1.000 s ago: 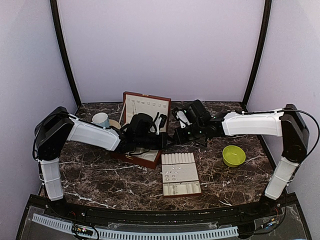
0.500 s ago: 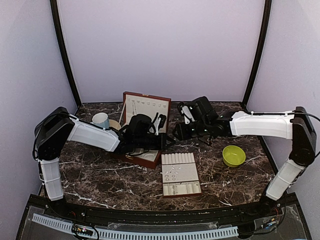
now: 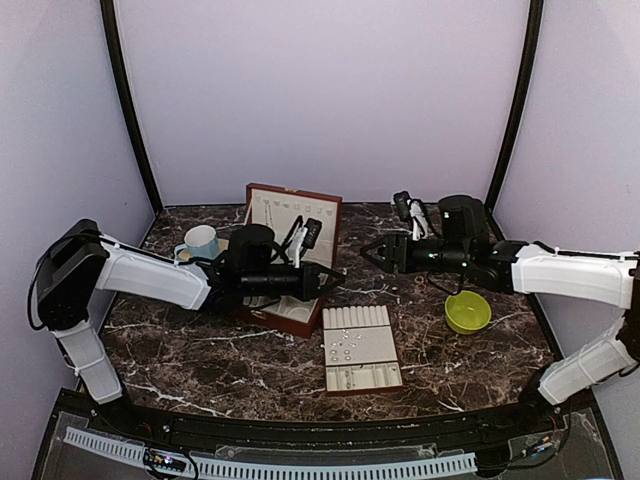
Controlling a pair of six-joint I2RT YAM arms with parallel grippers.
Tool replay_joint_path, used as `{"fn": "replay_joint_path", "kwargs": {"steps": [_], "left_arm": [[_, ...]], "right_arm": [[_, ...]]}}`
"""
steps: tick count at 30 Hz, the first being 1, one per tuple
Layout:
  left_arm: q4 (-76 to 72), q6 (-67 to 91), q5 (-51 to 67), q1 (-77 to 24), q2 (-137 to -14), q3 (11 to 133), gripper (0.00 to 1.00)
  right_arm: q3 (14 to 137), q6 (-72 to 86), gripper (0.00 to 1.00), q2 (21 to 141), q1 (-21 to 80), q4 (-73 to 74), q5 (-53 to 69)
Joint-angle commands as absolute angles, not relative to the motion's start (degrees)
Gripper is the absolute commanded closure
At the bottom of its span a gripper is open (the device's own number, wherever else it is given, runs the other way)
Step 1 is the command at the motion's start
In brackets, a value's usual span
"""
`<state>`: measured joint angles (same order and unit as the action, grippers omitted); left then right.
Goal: Organize the mixed jewelry
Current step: Pass from the left arm to the right
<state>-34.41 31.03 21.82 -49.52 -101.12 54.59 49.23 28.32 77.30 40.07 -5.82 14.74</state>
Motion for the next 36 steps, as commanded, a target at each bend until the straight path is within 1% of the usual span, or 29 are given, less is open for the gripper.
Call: {"fn": "replay_joint_path", "kwargs": {"steps": [1, 4, 7, 11, 19, 28, 36], "left_arm": [[-44.48, 28.64, 29.46, -49.83, -95.32, 51.96, 1.0], [-47.82, 29.32, 33.12, -49.86, -92.97, 50.81, 1.0], [-50.0, 30.38, 35.96, -49.86, -91.0, 49.89, 1.0], [-51.3, 32.17, 38.17, -49.83, -89.97, 49.75, 1.0], [-54.03, 34.42, 39.1, -49.84, -89.91, 49.56, 1.0], [-55.78, 35.51, 38.79, -49.85, -89.92, 48.75, 1.0], [-56.43, 35.57, 37.82, -49.85, -89.49, 48.3, 1.0]], "right_arm": [[46.72, 31.76, 0.32, 75.22, 39.74, -22.78, 30.12], [46.77, 33.32, 0.29, 75.73, 39.93, -26.96, 35.25], [47.63, 32.66, 0.28, 76.45, 40.9, -27.95, 37.7], [48.8, 32.97, 0.3, 78.03, 42.26, -29.44, 40.2], [50.19, 33.88, 0.41, 79.62, 44.59, -31.81, 42.01], [48.66, 36.1, 0.59, 79.15, 44.71, -35.32, 41.86], [48.43, 36.86, 0.67, 79.8, 44.71, -36.57, 42.78]]}}
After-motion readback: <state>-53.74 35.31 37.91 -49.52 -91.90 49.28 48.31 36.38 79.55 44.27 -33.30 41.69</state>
